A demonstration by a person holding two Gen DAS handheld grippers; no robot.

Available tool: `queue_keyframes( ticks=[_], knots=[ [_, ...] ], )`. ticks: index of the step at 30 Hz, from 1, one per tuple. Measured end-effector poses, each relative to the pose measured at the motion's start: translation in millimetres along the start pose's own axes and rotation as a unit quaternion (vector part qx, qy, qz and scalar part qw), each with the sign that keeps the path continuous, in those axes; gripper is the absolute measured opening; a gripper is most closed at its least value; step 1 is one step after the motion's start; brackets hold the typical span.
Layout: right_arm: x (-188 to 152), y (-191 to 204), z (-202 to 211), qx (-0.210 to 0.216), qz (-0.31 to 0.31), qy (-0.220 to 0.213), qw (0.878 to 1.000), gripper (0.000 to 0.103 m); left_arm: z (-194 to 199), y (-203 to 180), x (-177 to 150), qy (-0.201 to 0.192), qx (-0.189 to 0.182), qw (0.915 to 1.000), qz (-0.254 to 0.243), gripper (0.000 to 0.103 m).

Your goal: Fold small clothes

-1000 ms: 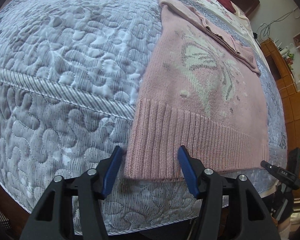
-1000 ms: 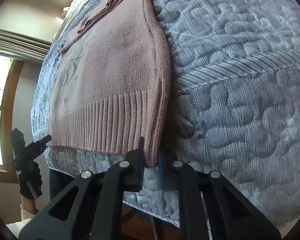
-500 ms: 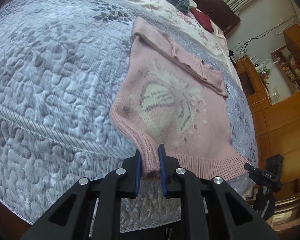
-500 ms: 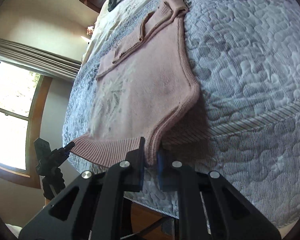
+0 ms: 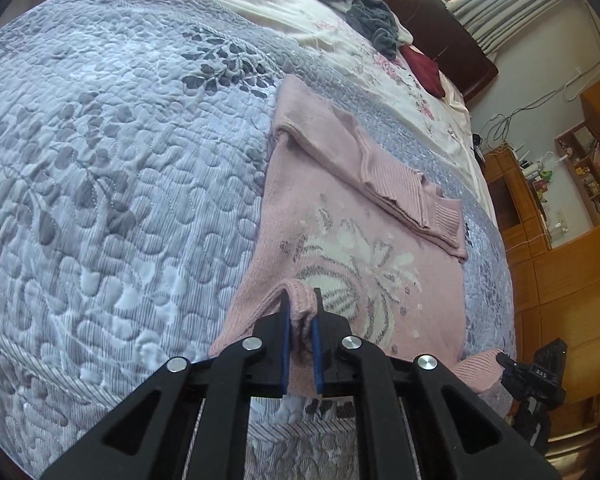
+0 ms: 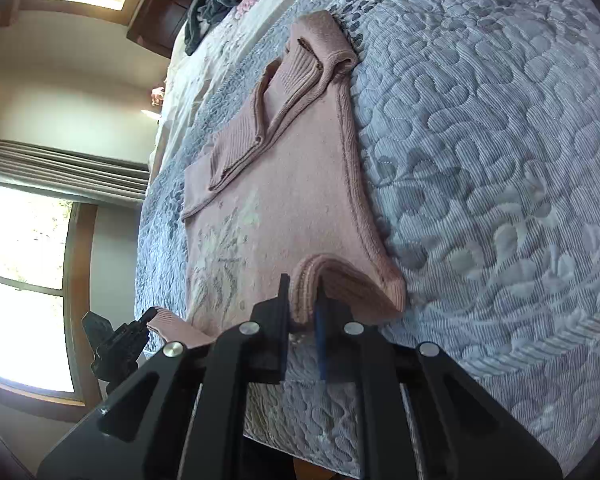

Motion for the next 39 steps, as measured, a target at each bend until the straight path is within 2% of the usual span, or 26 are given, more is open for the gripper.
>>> queue_keyframes(
  ticks=[7,12,13,14,15,16,18,19,22,25,29,32,35,39],
  knots=[
    [38.7,-10.6,-45.8,-0.038,-0.032,0.032,0.998,0.009,-42.7,15.4,19.5,0.025,0.025,0.9993,0.012,0.009],
    [55.1,-18.2,-67.2,-0.05,-0.048,0.054,0.996,0.012,-59.0,27.3,30.4,0.04,0.021,0.9984,0.034,0.017],
    [57.0,-19.1,-68.3,-0.048,-0.049,0.058,0.996,0.013,-57.4,29.5,33.1,0.039,0.019,0.9983,0.038,0.021],
    [58.0,-19.5,-67.8,-0.044,-0.048,0.06,0.996,0.014,-53.5,32.8,36.0,0.035,0.026,0.9982,0.041,0.037],
    [58.4,-19.7,-66.1,-0.04,-0.046,0.059,0.996,0.015,-48.6,36.4,38.5,0.03,0.03,0.9981,0.044,0.043],
    [58.9,-20.3,-63.5,-0.038,-0.042,0.057,0.997,0.018,-43.6,40.0,41.0,0.027,0.021,0.9983,0.047,0.044],
    [60.8,-20.7,-54.3,-0.042,-0.035,0.043,0.998,0.039,-34.3,44.5,44.6,0.022,0.007,0.9986,0.047,0.044],
    [62.4,-21.2,-48.0,-0.051,-0.031,0.032,0.998,0.055,-29.7,45.1,45.4,0.02,0.009,0.9989,0.04,0.044],
    [65.1,-19.1,-32.2,-0.053,-0.007,0.014,0.998,0.053,-17.3,39.2,45.5,0.016,0.013,0.9998,0.006,0.045],
    [66.1,-2.9,-23.9,-0.075,0.052,0.004,0.996,0.053,-10.7,22.2,44.0,0.008,0.016,0.999,-0.04,0.053],
    [60.9,32.7,-35.2,-0.126,0.167,0.011,0.978,0.054,-19.8,-11.9,40.1,0.011,0.044,0.9908,-0.128,0.062],
    [54.4,49.1,-58.7,-0.18,0.24,0.032,0.953,0.057,-39.7,-30.9,33.3,0.028,0.082,0.9779,-0.19,0.064],
    [51.1,46.8,-80.6,-0.209,0.266,0.054,0.939,0.057,-57.4,-36.3,26.6,0.044,0.108,0.9669,-0.227,0.065],
    [47.8,37.3,-101.2,-0.231,0.272,0.071,0.931,0.057,-74.7,-32.3,19.5,0.061,0.125,0.9604,-0.241,0.065]
  ],
)
Point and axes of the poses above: each gripper's, at about its wrist camera, not at the fingertips, and z roughly against the way its jaws point, y to its left, x to its top, the point moved 3 cm from there along -z, roughly the way its jaws point, and after that the axes turned 2 degrees about -x, right-handed, at the moved point
